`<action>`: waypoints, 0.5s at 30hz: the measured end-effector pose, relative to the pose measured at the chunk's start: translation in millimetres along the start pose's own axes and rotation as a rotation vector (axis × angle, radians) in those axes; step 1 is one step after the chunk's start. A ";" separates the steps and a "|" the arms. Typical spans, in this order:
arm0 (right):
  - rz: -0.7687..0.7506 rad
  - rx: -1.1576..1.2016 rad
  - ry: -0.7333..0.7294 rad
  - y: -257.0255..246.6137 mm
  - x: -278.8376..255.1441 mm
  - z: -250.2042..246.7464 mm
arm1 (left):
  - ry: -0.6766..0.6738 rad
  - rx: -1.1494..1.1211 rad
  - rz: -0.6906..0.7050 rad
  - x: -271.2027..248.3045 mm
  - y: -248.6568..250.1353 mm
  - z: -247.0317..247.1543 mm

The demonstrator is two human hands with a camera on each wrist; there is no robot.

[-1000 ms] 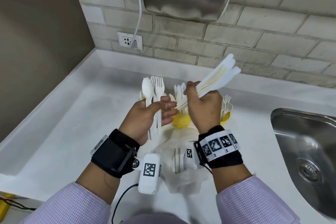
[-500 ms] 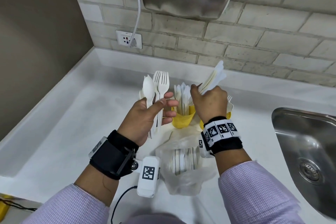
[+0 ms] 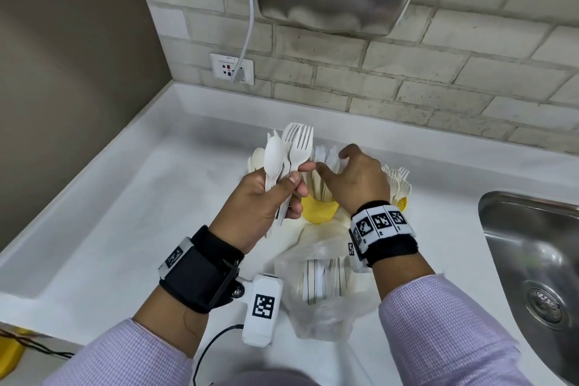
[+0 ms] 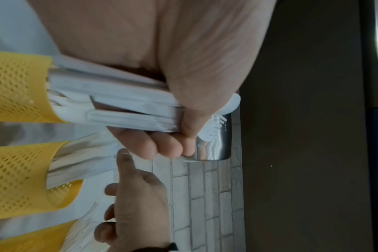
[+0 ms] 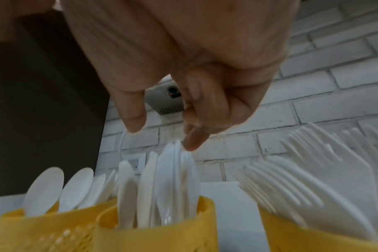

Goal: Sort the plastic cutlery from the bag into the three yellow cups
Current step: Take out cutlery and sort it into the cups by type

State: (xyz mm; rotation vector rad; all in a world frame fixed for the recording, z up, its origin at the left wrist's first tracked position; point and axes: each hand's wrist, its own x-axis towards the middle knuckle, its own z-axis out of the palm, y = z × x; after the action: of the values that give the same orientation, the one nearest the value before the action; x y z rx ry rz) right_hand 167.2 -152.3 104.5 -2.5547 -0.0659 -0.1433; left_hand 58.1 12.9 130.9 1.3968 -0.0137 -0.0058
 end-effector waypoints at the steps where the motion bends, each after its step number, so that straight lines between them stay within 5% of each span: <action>1: -0.024 0.030 0.041 -1.0 -2.5 -2.6 | 0.004 0.007 0.010 0.3 -0.1 0.4; 7: -0.208 0.457 0.337 -25.0 -35.7 -27.9 | 0.032 0.053 0.059 1.1 0.7 7.0; 10: -0.296 0.575 0.271 -42.6 -62.6 -36.8 | 0.068 0.109 0.072 0.5 1.4 8.9; 15: -0.405 0.445 0.142 -55.5 -82.3 -33.0 | 0.053 0.184 0.071 -0.3 -1.9 9.8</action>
State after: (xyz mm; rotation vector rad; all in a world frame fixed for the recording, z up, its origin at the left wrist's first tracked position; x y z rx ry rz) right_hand 78.3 -125.6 152.6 -2.0537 -0.5031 -0.4148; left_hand 57.6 3.0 130.8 1.5791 -0.0203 0.0932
